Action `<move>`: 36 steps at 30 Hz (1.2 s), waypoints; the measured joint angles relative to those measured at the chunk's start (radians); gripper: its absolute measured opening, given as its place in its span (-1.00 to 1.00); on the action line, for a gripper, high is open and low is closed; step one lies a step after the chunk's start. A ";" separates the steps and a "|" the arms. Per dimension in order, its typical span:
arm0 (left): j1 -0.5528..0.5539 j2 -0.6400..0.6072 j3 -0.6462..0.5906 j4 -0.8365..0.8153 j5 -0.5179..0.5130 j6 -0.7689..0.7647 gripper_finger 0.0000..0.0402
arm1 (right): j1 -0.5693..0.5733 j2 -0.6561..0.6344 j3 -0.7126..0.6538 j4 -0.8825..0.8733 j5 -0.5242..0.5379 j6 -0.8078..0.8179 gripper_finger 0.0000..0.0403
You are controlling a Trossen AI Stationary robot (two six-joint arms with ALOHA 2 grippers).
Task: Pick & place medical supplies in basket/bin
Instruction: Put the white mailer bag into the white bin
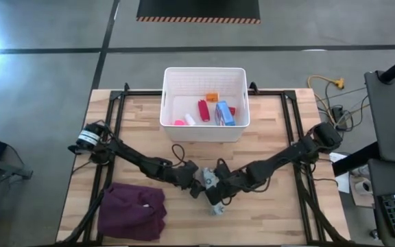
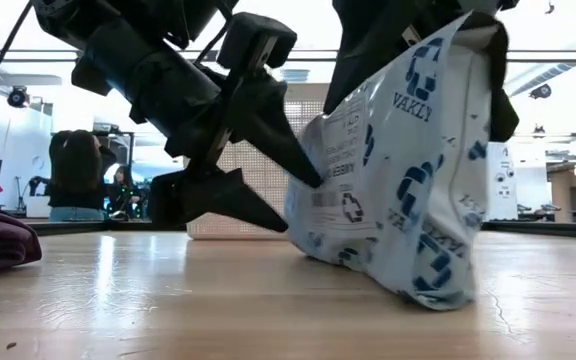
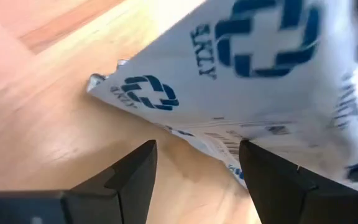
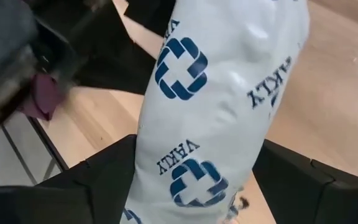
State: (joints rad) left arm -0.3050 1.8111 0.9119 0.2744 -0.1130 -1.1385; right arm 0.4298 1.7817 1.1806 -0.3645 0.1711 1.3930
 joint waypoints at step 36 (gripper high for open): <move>0.037 -0.002 0.007 0.098 -0.024 0.022 0.06 | 0.025 0.003 0.104 -0.164 -0.075 0.267 0.61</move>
State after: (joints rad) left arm -0.2680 1.8095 0.9188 0.3729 -0.1371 -1.1163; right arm 0.4545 1.7844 1.2846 -0.5282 0.0959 1.6602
